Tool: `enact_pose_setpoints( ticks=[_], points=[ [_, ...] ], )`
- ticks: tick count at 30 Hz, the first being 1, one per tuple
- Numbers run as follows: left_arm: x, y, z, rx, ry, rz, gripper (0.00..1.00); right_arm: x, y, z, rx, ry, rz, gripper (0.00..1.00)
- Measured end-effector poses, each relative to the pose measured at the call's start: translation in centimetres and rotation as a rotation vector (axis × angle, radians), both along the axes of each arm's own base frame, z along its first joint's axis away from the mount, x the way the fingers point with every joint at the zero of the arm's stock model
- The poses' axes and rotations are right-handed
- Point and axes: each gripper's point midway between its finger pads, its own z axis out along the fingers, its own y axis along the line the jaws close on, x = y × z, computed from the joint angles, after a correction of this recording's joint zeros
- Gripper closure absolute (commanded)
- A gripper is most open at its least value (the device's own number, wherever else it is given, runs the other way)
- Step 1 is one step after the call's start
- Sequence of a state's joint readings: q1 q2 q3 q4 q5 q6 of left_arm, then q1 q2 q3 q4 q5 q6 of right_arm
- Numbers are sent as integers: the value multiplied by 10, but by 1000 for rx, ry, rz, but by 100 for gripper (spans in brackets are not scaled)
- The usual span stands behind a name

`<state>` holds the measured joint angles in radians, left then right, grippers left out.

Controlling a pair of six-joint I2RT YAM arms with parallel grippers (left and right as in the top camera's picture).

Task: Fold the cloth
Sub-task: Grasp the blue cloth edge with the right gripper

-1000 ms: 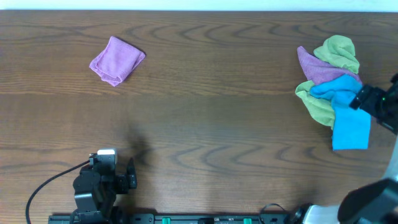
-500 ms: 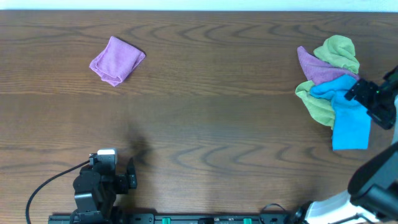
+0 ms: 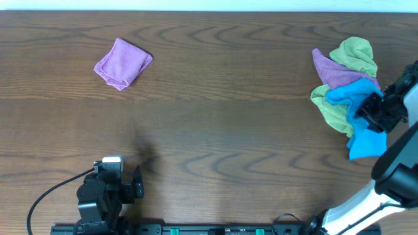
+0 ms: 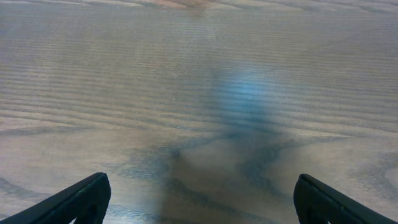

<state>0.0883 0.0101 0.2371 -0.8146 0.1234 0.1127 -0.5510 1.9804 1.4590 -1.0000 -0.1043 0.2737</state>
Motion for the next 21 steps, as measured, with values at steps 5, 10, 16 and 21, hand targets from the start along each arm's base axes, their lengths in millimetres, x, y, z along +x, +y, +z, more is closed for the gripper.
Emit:
enact_pose_setpoints(
  ticks=[5, 10, 16, 21],
  points=[
    [0, 0, 0, 0, 0, 0, 5, 8, -5, 17, -36, -61, -4, 98],
    [0, 0, 0, 0, 0, 0, 5, 15, -9, 73, -124, -201, 3, 83],
    [0, 0, 0, 0, 0, 0, 5, 9, -3, 138, -224, -342, 61, 73],
    [0, 0, 0, 0, 0, 0, 5, 2, 2, 139, -218, -318, 96, 98]
  ],
)
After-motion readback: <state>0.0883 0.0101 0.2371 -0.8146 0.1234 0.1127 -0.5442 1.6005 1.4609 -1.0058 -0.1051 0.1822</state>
